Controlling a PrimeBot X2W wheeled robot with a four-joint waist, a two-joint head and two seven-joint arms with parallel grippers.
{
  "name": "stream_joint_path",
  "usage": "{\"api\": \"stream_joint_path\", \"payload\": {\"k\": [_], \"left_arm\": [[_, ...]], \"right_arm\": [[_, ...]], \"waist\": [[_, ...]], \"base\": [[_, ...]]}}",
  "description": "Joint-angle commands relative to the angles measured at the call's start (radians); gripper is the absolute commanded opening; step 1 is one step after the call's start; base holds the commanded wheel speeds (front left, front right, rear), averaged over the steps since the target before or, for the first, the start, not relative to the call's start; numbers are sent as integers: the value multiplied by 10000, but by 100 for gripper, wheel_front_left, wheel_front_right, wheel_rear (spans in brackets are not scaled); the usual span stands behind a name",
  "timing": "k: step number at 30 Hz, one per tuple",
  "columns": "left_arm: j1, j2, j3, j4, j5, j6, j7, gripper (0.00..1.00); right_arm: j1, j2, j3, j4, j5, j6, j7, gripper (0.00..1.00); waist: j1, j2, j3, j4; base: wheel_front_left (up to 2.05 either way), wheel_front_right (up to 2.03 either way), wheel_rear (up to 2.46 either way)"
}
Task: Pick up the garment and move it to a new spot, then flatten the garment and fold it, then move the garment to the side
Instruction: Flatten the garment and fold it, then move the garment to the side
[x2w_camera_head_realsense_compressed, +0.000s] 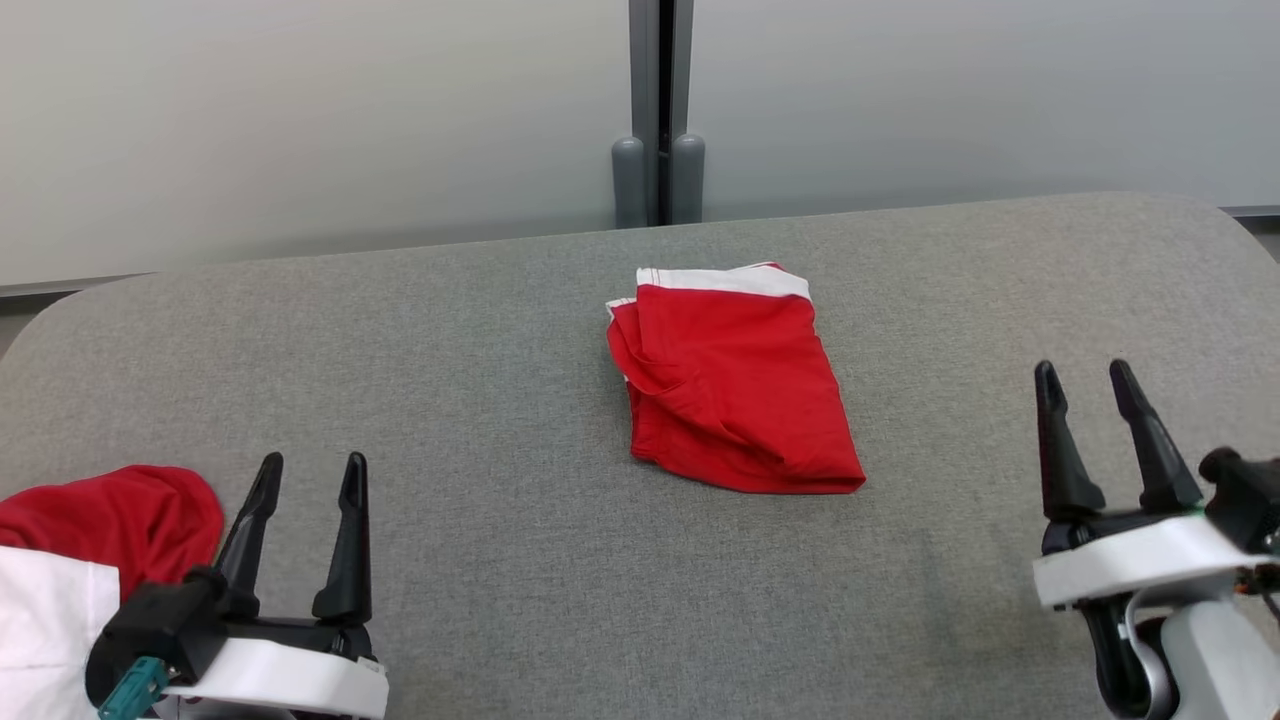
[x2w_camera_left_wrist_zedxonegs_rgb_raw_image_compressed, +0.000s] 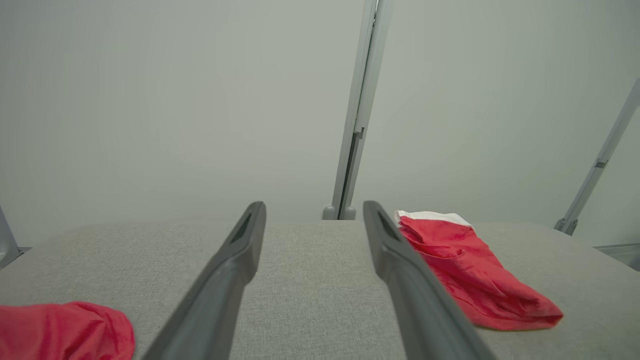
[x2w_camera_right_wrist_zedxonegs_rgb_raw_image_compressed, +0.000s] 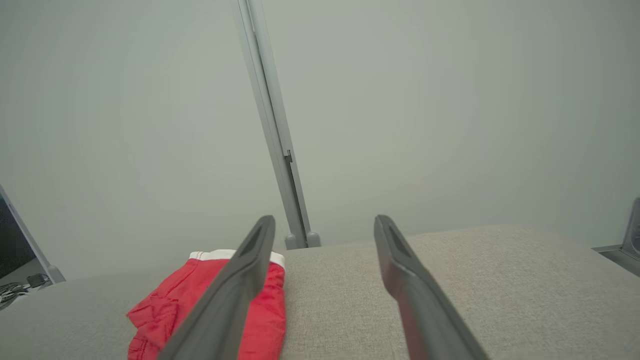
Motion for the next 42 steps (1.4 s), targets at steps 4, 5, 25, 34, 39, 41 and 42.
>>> {"api": "stream_joint_path", "payload": {"k": [4, 5, 25, 34, 39, 41, 42], "left_arm": [[240, -116, 93, 88, 242, -171, 2, 100], [275, -144, 107, 100, 274, -174, 2, 100], [-255, -407, -100, -76, 607, -494, 33, 100], [-1003, -609, -398, 224, 551, -753, 26, 100], [-1349, -730, -487, 487, 530, -917, 12, 100], [-1412, -765, -507, 523, 536, -965, 7, 100], [-1455, -790, -518, 565, 549, -980, 4, 100]], "right_arm": [[519, 444, -448, -390, -751, 0, -5, 100], [557, 501, -516, -445, -882, 0, -7, 100], [-1169, 453, -555, 780, -719, 2, 1943, 100], [-3862, 136, -443, 3106, 134, 0, 4743, 100], [-4856, 144, -571, 4275, 480, 0, 5763, 100], [-5002, 158, -592, 4475, 564, 0, 5947, 100], [-5118, 106, -613, 4684, 616, 0, 6103, 100]], "waist": [[-1, -1, -34, -50], [-1, -1, -45, -48], [-1, -1, 875, 590], [-1, -1, 1886, 1681], [-1, -1, 2260, 2230], [-1, -1, 2326, 2325], [-1, -1, 2382, 2405]], "base": [[0, 0, 0], [0, 0, 0], [0, 0, 0], [0, 0, 0], [0, 0, 0], [0, 0, 0], [0, 0, 0]]}}
